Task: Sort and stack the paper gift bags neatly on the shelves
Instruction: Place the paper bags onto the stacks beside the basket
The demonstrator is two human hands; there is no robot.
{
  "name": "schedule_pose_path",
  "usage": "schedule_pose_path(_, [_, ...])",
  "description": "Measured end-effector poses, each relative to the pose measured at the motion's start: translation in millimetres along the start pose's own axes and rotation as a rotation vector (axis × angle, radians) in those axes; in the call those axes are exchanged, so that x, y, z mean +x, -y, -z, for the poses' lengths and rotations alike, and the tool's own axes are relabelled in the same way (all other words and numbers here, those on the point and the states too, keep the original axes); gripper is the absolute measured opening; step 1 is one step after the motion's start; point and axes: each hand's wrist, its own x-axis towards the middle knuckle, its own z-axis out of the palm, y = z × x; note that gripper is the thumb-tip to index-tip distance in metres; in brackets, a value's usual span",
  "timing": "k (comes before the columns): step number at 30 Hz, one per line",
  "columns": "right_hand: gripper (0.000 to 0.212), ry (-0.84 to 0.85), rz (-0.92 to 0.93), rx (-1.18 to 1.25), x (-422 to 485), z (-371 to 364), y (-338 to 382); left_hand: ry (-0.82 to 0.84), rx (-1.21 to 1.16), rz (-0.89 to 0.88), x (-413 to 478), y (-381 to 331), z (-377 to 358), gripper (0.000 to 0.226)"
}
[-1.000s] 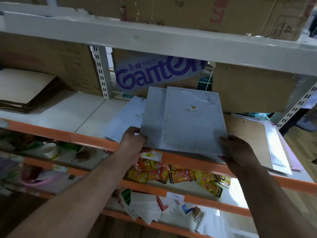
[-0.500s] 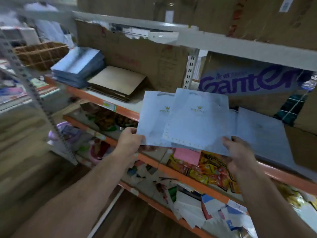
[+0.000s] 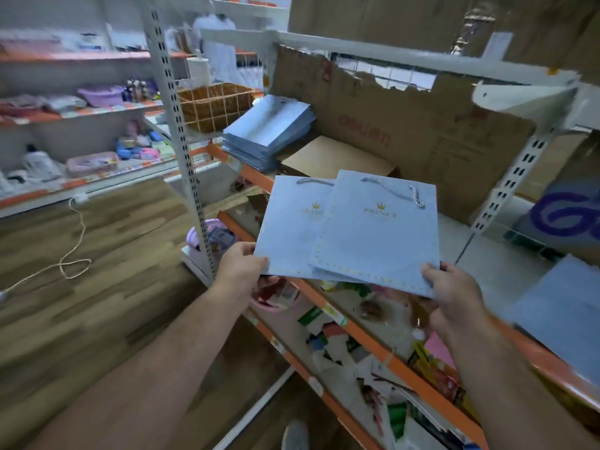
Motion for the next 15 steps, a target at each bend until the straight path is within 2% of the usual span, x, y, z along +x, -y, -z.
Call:
schedule_pose_path(5, [0.004,0.062,-0.031,0.006,57.6,-75.1,2.5,-0.023,-0.038,-0.042,72.2,-26.6,15.5,0.022])
schedule_pose_path(8, [0.011,0.085,-0.054,0.071,97.6,-121.3,11.0,-0.032,-0.058,-0.062,121.6,-50.6,17.8,0.019])
schedule_pose_path(15, [0.004,0.090,0.014,0.070,171.1,-210.5,55.3,-0.104,0.029,-0.089,232.0,-116.6,21.7,0.018])
